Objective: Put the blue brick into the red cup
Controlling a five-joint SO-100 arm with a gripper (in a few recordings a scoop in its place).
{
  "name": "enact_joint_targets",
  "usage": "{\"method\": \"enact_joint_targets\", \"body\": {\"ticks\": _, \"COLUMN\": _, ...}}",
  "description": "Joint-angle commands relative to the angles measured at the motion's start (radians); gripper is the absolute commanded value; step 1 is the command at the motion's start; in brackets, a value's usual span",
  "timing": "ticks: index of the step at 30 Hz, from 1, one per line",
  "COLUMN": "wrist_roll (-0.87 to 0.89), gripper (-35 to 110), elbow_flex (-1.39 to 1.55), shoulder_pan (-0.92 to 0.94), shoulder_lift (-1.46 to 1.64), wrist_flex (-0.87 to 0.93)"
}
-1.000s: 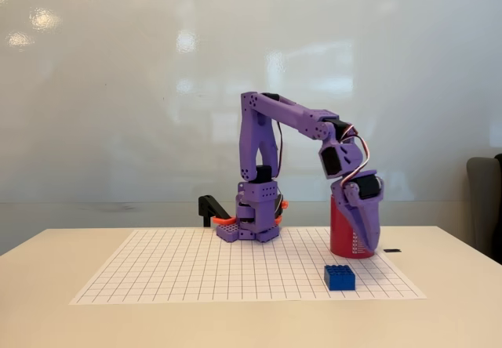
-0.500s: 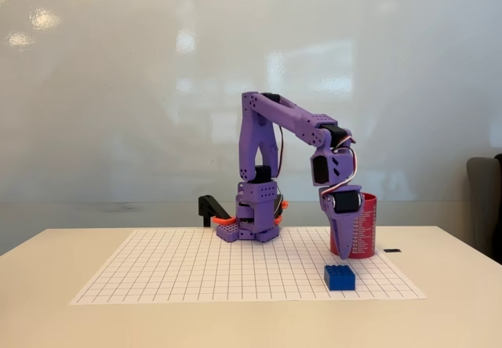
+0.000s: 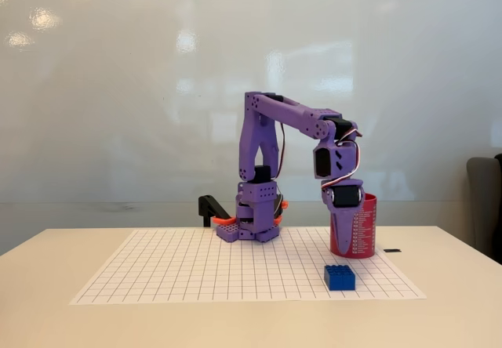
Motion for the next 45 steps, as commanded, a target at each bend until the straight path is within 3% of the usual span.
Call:
{"method": "enact_joint_targets", "body": {"ticks": 1, "wrist_roll": 0.023, "gripper": 9, "elbow_flex": -0.092, "shoulder_pan": 0.015, "shoulder_lift": -0.018, "wrist_flex": 0.015}}
{"method": "enact_joint_targets", "body": {"ticks": 8, "wrist_roll": 0.026, "gripper": 13, "elbow_flex": -0.031, "shoulder_pan": 0.074, "shoulder_lift": 0.009, "wrist_flex": 0.008}}
{"method": "enact_joint_targets", "body": {"ticks": 14, "wrist_roll": 0.028, "gripper": 2, "elbow_flex": -0.031, "shoulder_pan": 0.075, "shoulder_lift": 0.014, "wrist_flex": 0.023}}
{"method": "enact_joint_targets", "body": {"ticks": 16, "wrist_roll": 0.008, "gripper": 45, "elbow_flex": -0.031, "shoulder_pan": 0.058, "shoulder_lift": 0.014, "wrist_flex": 0.046}}
{"method": "enact_joint_targets", "body": {"ticks": 22, "wrist_roll": 0.002, "gripper": 62, "elbow_flex": -0.014, "shoulder_pan": 0.041, "shoulder_lift": 0.003, "wrist_flex": 0.048}}
{"method": "enact_joint_targets", "body": {"ticks": 45, "wrist_roll": -0.051, "gripper": 62, "elbow_flex": -0.086, "shoulder_pan": 0.041, "shoulder_lift": -0.176, "wrist_flex": -0.043}}
